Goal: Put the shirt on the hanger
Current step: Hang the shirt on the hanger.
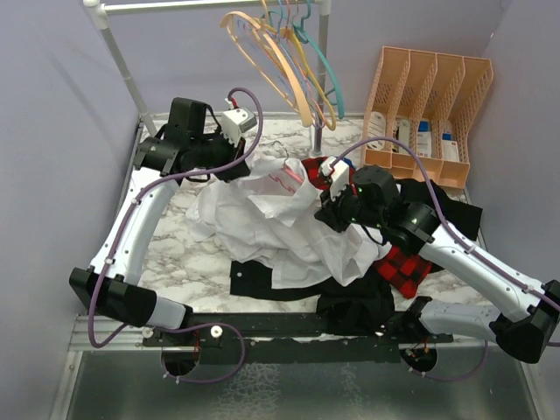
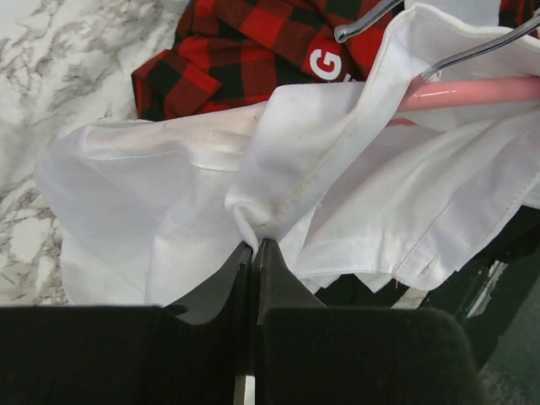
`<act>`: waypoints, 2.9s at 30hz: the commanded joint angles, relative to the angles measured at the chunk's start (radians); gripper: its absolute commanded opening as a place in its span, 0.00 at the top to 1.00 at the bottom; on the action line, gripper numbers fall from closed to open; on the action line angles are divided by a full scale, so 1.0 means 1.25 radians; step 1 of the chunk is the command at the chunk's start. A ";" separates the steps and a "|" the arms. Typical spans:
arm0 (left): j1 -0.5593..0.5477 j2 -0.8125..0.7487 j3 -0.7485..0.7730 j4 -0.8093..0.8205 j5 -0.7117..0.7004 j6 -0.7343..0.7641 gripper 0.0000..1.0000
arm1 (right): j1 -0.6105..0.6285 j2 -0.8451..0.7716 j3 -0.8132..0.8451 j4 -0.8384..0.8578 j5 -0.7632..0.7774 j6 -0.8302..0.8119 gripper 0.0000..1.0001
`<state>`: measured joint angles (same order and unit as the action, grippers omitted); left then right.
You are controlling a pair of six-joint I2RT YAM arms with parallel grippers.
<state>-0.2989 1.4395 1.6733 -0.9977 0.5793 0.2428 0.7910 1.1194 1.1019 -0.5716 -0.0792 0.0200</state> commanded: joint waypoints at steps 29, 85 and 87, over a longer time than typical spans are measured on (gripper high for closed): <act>0.004 -0.057 -0.086 0.423 -0.403 0.131 0.98 | -0.004 0.067 0.105 -0.018 -0.168 0.104 0.99; 0.350 0.007 0.257 -0.341 0.581 0.710 0.02 | -0.212 -0.236 -0.151 0.109 -0.444 -0.211 0.99; 0.351 -0.002 0.218 -0.342 0.543 0.744 0.03 | -0.306 -0.195 -0.112 0.087 -0.540 -0.227 0.99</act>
<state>0.1371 1.4883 1.9968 -1.2667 1.2533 0.9363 0.5865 0.8249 0.8547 -0.4637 -0.5602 -0.2100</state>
